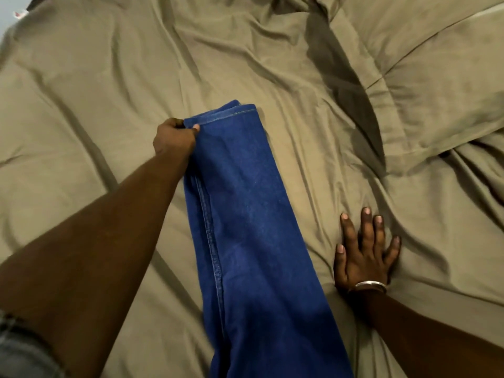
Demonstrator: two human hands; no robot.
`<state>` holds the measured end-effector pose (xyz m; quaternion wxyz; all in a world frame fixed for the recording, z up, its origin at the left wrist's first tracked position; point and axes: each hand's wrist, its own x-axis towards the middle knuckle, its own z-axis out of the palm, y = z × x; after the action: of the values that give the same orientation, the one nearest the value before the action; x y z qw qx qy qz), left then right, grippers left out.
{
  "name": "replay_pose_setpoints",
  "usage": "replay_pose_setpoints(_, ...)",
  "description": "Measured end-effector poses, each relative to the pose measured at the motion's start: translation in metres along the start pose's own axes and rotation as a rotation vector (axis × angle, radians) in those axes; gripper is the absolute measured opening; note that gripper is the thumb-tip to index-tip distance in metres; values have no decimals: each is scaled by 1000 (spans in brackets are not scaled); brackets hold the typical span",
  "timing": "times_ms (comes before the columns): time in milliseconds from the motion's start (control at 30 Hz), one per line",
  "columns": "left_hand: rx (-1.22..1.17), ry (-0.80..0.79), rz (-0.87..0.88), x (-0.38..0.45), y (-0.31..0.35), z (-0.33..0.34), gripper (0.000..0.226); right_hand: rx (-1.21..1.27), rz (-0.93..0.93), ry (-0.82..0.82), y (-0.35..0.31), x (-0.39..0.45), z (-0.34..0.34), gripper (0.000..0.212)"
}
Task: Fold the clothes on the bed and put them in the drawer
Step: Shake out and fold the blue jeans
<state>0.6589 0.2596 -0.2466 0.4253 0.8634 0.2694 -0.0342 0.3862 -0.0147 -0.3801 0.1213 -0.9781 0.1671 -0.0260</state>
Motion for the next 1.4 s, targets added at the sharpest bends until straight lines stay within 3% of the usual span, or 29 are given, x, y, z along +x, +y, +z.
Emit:
replay_pose_setpoints(67, -58, 33, 42, -1, 2, -2, 29, 1, -3, -1, 0, 0, 1, 67)
replay_pose_setpoints(233, -232, 43, 359, -41, 16, -12, 6, 13, -1, -22, 0, 2, 1, 68)
replay_pose_setpoints(500, -333, -93, 677, -161, 24, -64, 24, 58, -53, -15, -2, -3, -21, 62)
replay_pose_setpoints(633, -328, -130, 726, -230, 14, -92, 24, 79, -98, -220, -5, 10, -65, 60)
replay_pose_setpoints(667, -342, -141, 724, -248, 9, -97, 21, 134, -153, -303, -2, 11, -79, 56)
replay_pose_setpoints(733, -371, -148, 730, -284, -6, -106, 19, 510, -191, -351, -1, 6, -112, 37)
replay_pose_setpoints(800, -388, -164, 719, -320, -25, -113, 25, 955, 48, -341, -11, -29, -162, 27)
replay_pose_setpoints(867, -424, -264, 705, -356, -51, -119, 29, 1354, 333, -428, -31, -74, -199, 50)
replay_pose_setpoints(1000, -355, -479, 731, -414, -120, -133, 29, 1701, 483, -695, -46, -161, -223, 78)
replay_pose_setpoints(1033, -326, -506, 723, -424, -138, -137, 27, 1737, 502, -749, -47, -179, -225, 77)
replay_pose_setpoints(1133, -323, -481, 684, -460, -197, -153, 19, 1783, 622, -824, -45, -237, -222, 43)
replay_pose_setpoints(1267, -277, -340, 632, -500, -267, -172, 22, 1757, 739, -781, -33, -309, -199, 12)
replay_pose_setpoints(1400, -192, -331, 461, -527, -317, -177, 39, 1496, 779, -631, -34, -366, -175, 24)
